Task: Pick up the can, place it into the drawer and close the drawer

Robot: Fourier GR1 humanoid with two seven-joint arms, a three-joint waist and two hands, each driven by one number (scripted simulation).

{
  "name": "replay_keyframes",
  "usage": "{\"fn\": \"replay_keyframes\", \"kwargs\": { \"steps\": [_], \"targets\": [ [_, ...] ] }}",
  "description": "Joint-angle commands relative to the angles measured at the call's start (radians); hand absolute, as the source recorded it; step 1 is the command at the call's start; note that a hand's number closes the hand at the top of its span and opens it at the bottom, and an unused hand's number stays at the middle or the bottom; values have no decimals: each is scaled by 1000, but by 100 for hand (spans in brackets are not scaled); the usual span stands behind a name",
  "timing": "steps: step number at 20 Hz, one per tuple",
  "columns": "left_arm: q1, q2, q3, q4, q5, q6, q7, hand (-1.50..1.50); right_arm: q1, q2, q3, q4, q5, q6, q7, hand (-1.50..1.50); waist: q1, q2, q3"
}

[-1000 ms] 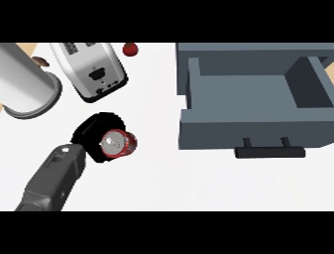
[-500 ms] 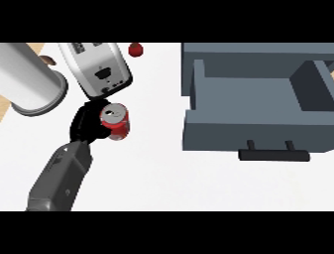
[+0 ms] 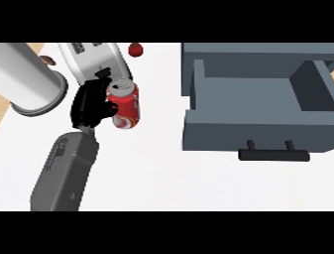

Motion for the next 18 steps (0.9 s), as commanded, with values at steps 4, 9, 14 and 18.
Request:
{"fn": "replay_keyframes", "kwargs": {
  "steps": [4, 9, 14, 18],
  "targets": [
    [-33, -11, -165, -327, 36, 228, 271, 150, -38, 5, 25, 49, 39, -5, -33, -150, -12, 6, 0],
    [-46, -11, -267, -382, -7, 371, 289, 150, -17, 5, 87, -2, 70, -49, -24, -150, -20, 9, -1],
    [-161, -11, -265, -395, -24, 422, 399, 150, -71, -8, 28, 84, 72, 6, -44, -150, -22, 11, -1],
    [-320, -11, -229, -283, -16, 470, 422, 150, -27, 4, 68, 18, 45, -28, -9, -150, -30, 13, -1]
  ]
}}
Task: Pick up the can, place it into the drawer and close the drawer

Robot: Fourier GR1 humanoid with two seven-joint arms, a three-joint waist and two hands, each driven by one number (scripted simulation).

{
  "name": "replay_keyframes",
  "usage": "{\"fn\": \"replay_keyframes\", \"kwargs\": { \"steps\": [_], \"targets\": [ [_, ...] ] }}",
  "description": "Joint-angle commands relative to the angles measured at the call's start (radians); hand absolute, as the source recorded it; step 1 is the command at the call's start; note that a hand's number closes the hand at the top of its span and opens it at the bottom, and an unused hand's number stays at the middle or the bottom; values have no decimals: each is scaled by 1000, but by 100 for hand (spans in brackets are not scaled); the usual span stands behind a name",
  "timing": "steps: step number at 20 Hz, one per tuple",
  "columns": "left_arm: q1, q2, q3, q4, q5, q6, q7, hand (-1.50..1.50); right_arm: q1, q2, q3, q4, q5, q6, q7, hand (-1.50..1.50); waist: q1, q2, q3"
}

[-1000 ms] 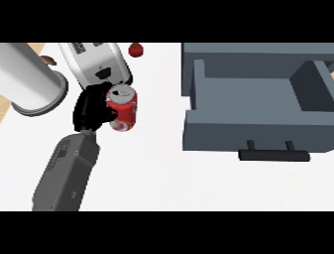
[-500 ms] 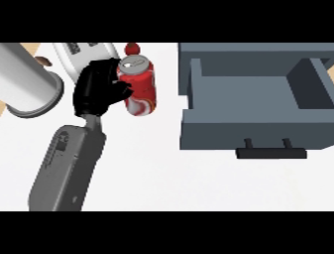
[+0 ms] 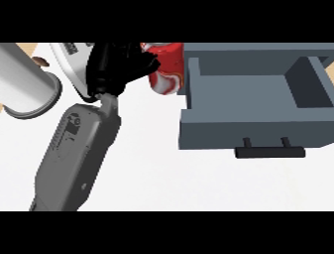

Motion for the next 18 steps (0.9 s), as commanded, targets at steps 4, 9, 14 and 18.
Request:
{"fn": "replay_keyframes", "kwargs": {
  "steps": [4, 9, 14, 18],
  "targets": [
    [-162, -1, -77, 108, 40, 133, 7, 150, -68, -28, 13, 59, 17, 2, 12, -150, -3, 3, 0],
    [-258, -1, -61, 259, 91, 129, -75, 150, -72, -20, 1, 100, 58, 36, -44, -150, -10, 5, 0],
    [-439, -1, -90, 418, 141, 201, -77, 150, -64, -17, 20, 0, -1, -30, 37, -150, -24, 7, 0],
    [-425, -1, -139, 434, 175, 219, -103, 150, 5, 9, 70, 41, 59, 13, -80, -150, -24, 4, 1]
  ]
}}
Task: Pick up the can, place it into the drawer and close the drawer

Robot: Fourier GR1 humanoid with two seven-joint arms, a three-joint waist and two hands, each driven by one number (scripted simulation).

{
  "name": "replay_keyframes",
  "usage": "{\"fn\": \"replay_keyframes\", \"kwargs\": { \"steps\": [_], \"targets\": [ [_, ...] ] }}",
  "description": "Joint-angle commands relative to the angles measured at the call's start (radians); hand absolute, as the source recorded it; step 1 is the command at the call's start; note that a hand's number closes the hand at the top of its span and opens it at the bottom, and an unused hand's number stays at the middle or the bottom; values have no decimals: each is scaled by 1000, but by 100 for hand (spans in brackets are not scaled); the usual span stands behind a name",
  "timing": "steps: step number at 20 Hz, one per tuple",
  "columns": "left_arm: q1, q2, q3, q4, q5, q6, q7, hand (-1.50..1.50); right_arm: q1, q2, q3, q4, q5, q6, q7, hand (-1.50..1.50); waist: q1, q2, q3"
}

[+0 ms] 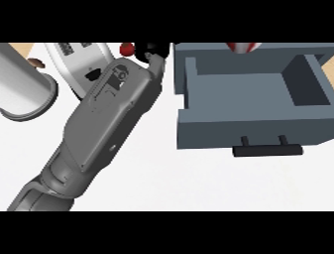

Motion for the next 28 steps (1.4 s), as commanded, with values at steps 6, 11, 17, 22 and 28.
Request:
{"fn": "replay_keyframes", "kwargs": {
  "steps": [6, 11, 17, 22, 28],
  "targets": [
    [-133, -1, -76, 184, 143, 45, -89, 150, 3, -14, -38, 25, -34, 39, -11, -150, -16, 2, 0],
    [-247, -1, -88, 334, 219, 62, -136, 150, -18, -3, -9, -25, -25, -5, 24, -150, -37, 8, 1],
    [-232, -1, -194, 379, 327, 65, -184, 150, -64, 5, 41, 33, 54, -12, -15, -150, -34, 11, 1],
    [-261, -1, -262, 418, 411, 114, -197, 150, -98, -47, 15, 28, 9, -29, 39, -150, -52, 16, 2],
    [-281, -1, -363, 470, 461, 125, -188, 150, -98, -33, 41, 19, 14, -14, 33, -150, -65, 18, 2]
  ]
}}
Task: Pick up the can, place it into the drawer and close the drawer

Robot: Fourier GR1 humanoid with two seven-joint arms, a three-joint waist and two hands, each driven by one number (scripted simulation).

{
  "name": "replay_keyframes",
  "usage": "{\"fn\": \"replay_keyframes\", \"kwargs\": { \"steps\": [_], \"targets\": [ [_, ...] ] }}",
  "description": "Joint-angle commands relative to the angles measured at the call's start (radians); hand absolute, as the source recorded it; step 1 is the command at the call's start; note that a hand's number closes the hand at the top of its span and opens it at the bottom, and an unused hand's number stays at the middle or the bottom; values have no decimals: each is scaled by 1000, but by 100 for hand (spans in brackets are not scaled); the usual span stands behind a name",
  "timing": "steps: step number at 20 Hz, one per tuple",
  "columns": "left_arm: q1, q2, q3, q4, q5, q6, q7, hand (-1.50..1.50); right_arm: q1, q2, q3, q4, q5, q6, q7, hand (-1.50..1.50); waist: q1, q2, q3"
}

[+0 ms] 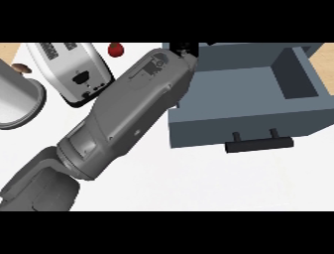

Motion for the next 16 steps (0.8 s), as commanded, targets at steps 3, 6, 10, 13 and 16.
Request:
{"fn": "replay_keyframes", "kwargs": {
  "steps": [3, 6, 10, 13, 16],
  "targets": [
    [-5, 0, -73, 64, 49, 42, -16, -150, 41, 17, -2, -37, -18, 20, 4, -150, -15, 1, 0],
    [-18, 0, -96, 50, 87, 75, -25, -150, -32, -7, 5, -7, -6, -24, 18, -150, -20, 6, 0],
    [42, 0, -121, 47, 110, 60, -50, -150, 17, 26, 18, -24, 36, 8, 13, -150, 6, -1, 0],
    [29, 0, -138, 56, 134, 81, -75, -150, -47, -28, 5, 15, -1, -23, 38, -150, 2, 2, 0],
    [-8, 0, -143, 52, 163, 111, -59, -150, -49, -18, 18, -19, 29, -35, 49, -150, 4, 0, 0]
  ]
}}
